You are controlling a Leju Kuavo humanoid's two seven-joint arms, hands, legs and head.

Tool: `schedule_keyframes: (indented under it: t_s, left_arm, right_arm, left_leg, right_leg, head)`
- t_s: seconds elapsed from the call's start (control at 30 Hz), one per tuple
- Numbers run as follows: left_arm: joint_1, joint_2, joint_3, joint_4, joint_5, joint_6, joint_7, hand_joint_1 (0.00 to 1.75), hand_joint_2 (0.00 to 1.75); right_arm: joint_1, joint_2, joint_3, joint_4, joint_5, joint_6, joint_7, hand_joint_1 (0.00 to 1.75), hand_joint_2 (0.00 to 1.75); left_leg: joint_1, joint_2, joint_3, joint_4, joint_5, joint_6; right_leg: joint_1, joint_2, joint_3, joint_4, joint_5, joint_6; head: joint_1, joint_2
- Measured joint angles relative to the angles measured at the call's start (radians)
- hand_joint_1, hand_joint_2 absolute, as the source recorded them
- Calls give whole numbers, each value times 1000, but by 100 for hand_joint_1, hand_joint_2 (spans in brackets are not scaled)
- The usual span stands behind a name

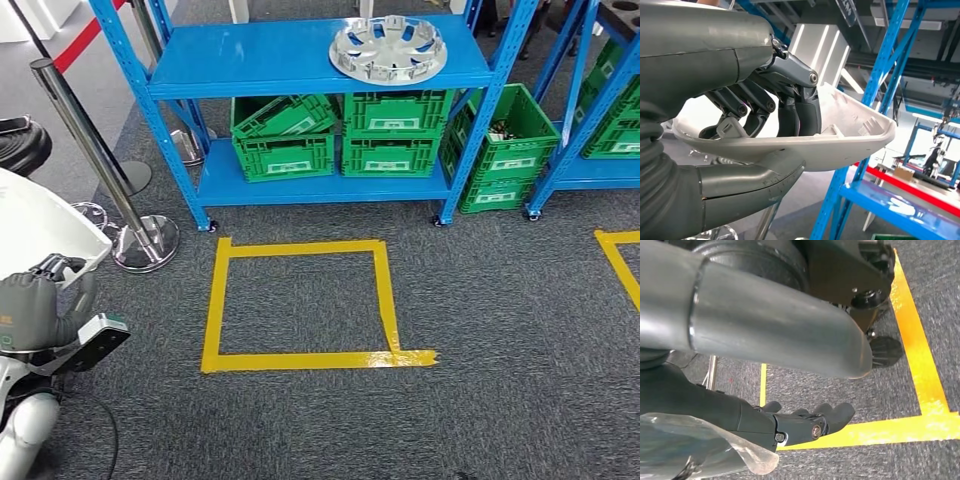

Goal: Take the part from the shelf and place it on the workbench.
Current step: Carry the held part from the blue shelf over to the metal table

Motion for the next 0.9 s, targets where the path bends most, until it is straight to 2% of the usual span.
schedule_keyframes:
  t_s: [0.07, 0.13, 0.2, 0.27, 0.33, 0.37, 0.4, 0.43, 0.5, 0.57, 0.6, 0.7, 0.73, 0.77, 0.83, 0.87, 0.9]
  left_arm:
    - [-4, 0, 0, 2, 3, 0, -1, 175, 175]
    - [-8, 0, -1, 2, 6, 0, -4, 175, 175]
    - [-13, 0, -2, 3, 10, 0, -9, 175, 175]
    - [-19, -3, -3, 5, 14, 0, -13, 175, 175]
    - [-24, -8, -6, 9, 15, -2, -16, 175, 175]
    - [-25, -10, -8, 12, 16, -2, -17, 175, 175]
    - [-26, -13, -10, 14, 16, -2, -18, 175, 175]
    - [-27, -15, -12, 17, 16, -2, -19, 175, 175]
    - [-32, -18, -16, 22, 16, -2, -21, 175, 175]
    - [-43, -20, -21, 24, 16, -3, -23, 175, 175]
    - [-49, -21, -23, 25, 16, -4, -25, 175, 175]
    - [-57, -21, -28, 28, 15, -7, -27, 175, 175]
    - [-59, -21, -30, 29, 15, -9, -27, 175, 175]
    - [-61, -21, -32, 31, 15, -10, -27, 175, 175]
    - [-66, -20, -36, 34, 15, -12, -27, 175, 175]
    - [-67, -20, -38, 36, 15, -12, -27, 175, 175]
    - [-67, -20, -41, 39, 14, -13, -27, 175, 175]
  right_arm:
    - [-1, 1, 0, 0, 1, 0, 0, 0, 0]
    - [-1, 1, -1, 0, 2, 1, 0, 0, 0]
    - [1, 1, -1, 0, 3, 2, 0, 0, 0]
    - [0, 1, -1, 0, 4, 4, 0, 0, 0]
    - [1, 1, -1, 0, 4, 5, 0, 0, 0]
    - [1, 1, -1, 0, 4, 5, 0, 0, 0]
    - [2, 1, -1, 0, 5, 5, 0, 0, 0]
    - [3, 1, -1, 0, 6, 5, 0, 0, 0]
    - [2, 1, -1, 0, 9, 5, 1, 0, 0]
    - [0, 1, -1, 0, 12, 4, 2, 0, 0]
    - [-1, 1, -1, 0, 13, 4, 3, 0, 0]
    - [2, 1, -1, 0, 14, 5, 5, 0, 0]
    - [2, 1, -1, 0, 15, 4, 5, 0, 0]
    - [2, 1, -2, 0, 15, 4, 5, 0, 0]
    - [1, 1, -2, 0, 16, 4, 5, 0, 0]
    - [2, 1, -2, 0, 16, 4, 5, 0, 0]
    - [2, 1, -2, 0, 16, 4, 5, 0, 0]
  left_leg:
    - [-6, -1, 66, -113, 6, 14]
    - [-11, -1, 80, -151, 2, 19]
    - [-7, 1, 83, -178, 5, 25]
    - [0, 4, 81, -200, 14, 34]
    - [0, 4, 67, -199, 25, 39]
    - [0, 4, 59, -197, 29, 39]
    - [1, 4, 53, -195, 33, 37]
    - [2, 4, 46, -191, 36, 35]
    - [5, 4, 34, -179, 39, 29]
    - [3, 3, 21, -165, 41, 19]
    - [1, 3, 15, -160, 44, 12]
    - [3, 2, 6, -155, 49, -6]
    - [4, 2, -1, -138, 34, -10]
    - [4, 1, -15, -103, 7, -14]
    - [6, 1, -64, 27, -70, -20]
    - [6, 1, -85, 88, -97, -22]
    - [6, 1, -94, 125, -109, -22]
  right_leg:
    - [1, 0, -13, 8, 6, 7]
    - [0, 0, -23, 11, 15, 19]
    - [0, 1, -37, 18, 11, 30]
    - [-2, 3, -70, 79, -34, 42]
    - [-8, 5, -122, 203, -100, 54]
    - [-12, 5, -143, 256, -120, 59]
    - [-15, 5, -149, 279, -121, 63]
    - [-18, 5, -136, 262, -104, 67]
    - [-23, 5, -66, 141, -48, 71]
    - [-24, 7, -10, 37, -21, 65]
    - [-23, 8, -2, 19, -21, 59]
    - [-22, 8, -9, 21, -8, 34]
    - [-23, 8, -11, 19, -3, 26]
    - [-24, 7, -14, 17, 2, 19]
    - [-22, 5, -25, 18, 10, 10]
    - [-20, 5, -30, 18, 14, 8]
    - [-19, 5, -35, 19, 17, 8]
  head:
    - [0, 0]
    - [0, 0]
    - [1, 0]
    - [4, 0]
    - [6, 0]
    - [6, 0]
    - [6, 0]
    - [6, 0]
    - [7, 0]
    - [7, 0]
    - [7, 0]
    - [6, 0]
    - [5, 0]
    - [4, 0]
    - [2, 0]
    - [2, 0]
    - [2, 0]
